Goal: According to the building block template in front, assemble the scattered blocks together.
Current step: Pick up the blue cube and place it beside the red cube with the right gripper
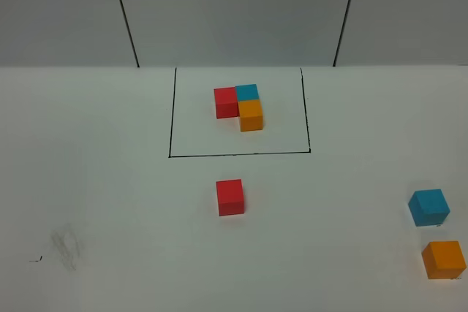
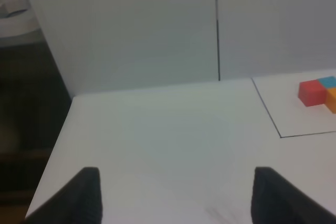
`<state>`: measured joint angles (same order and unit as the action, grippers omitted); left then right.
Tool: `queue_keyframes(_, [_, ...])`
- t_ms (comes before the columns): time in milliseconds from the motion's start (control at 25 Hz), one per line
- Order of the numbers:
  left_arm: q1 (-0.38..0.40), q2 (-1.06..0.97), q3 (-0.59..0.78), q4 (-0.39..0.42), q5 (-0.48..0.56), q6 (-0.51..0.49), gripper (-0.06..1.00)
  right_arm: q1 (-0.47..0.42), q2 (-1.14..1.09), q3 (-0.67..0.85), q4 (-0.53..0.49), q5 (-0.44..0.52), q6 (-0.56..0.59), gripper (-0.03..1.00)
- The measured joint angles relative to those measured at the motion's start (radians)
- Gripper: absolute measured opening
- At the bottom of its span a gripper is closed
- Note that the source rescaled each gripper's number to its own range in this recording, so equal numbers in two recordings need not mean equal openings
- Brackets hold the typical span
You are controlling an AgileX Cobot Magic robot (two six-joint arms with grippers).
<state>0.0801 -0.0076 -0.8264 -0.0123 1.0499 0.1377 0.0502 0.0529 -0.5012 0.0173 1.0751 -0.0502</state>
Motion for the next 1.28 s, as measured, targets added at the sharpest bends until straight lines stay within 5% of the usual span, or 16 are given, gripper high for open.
queue_keyframes(200, [0.034,0.000,0.070,-0.101,-0.004,-0.005,0.54,0.000,0.000,0.000,0.001,0.000,0.000,0.64])
queue_keyframes(520, [0.037,0.000,0.237,-0.150,-0.006,-0.017,0.54,0.000,0.000,0.000,0.002,0.000,0.000,0.64])
queue_keyframes(1280, [0.037,0.000,0.316,-0.040,0.020,-0.054,0.54,0.000,0.000,0.000,0.002,0.000,0.000,0.64])
